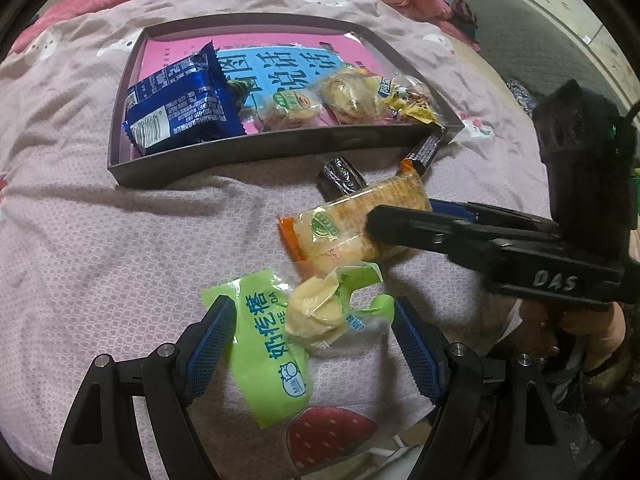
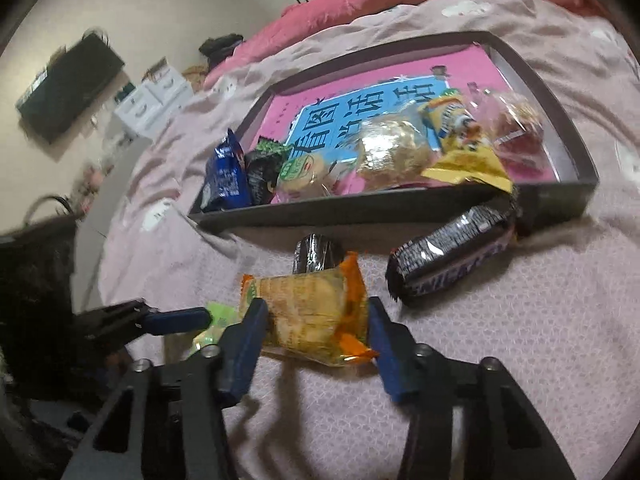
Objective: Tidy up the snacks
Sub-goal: 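Grasp the green milk-candy bag with the left tool while the right tool grasps the orange-ended wafer pack, then lift the green bag and wafer pack and carry them over the tray with both tools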
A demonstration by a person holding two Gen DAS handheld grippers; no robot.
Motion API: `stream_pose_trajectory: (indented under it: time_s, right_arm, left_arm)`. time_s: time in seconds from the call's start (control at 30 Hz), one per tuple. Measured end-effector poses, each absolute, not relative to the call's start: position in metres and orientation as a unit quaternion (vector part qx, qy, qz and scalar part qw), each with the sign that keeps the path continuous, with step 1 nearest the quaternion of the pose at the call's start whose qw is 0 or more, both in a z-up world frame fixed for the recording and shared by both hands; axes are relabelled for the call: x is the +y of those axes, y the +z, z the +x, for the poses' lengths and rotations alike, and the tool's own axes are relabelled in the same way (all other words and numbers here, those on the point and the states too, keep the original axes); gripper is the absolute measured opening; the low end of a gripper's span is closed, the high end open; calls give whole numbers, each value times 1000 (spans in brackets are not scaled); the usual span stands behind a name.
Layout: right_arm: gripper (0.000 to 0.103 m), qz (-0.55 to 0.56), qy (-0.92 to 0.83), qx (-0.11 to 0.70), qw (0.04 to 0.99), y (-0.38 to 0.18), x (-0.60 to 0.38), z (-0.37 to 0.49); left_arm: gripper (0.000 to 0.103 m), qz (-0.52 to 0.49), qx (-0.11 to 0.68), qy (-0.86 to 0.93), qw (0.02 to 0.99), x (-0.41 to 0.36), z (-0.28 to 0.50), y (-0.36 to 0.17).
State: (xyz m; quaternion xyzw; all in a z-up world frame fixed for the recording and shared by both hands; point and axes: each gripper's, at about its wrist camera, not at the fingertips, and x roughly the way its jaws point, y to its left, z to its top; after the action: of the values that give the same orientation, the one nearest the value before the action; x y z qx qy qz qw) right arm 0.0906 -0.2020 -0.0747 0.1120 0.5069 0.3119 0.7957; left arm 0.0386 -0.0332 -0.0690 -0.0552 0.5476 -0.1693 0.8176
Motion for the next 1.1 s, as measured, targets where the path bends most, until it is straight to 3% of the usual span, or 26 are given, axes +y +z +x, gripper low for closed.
stream_pose_trajectory:
  time_s: [0.1,0.47,0.6,0.67,0.77,0.8,0.83,1.1]
  right_arm:
    - [41,132,324,502,791,-71,-206,88]
    - [40,96,359,510,776,-71,-167,87]
    - [28,128,350,505,779,-72,-170,94]
    - [25,135,348,500,781,-71,-174,95]
    - [23,134,345,489,790,-65,-177,92]
    - [23,135,344,484,794,-62,-178,91]
    - [23,137,344,481,795,-61,-179,91]
    - [23,145,332,454,814,-44,-194,87]
  left_arm:
    - [80,-57,548,-169,817,-33,39,-69]
    - [80,-79,547,-169,816,-25,40,-72]
    - [80,-94,544,-165,817,-19,41,-72]
    - [74,-95,544,-163,818,-18,42,-72]
    - [51,-94,542,-169,818,-18,43,-72]
    - [39,-95,544,-174,816,-19,43,-72]
    - [35,-94,545,-177,814,-21,43,-73]
    - [34,-93,527,-176,827,-20,43,-64]
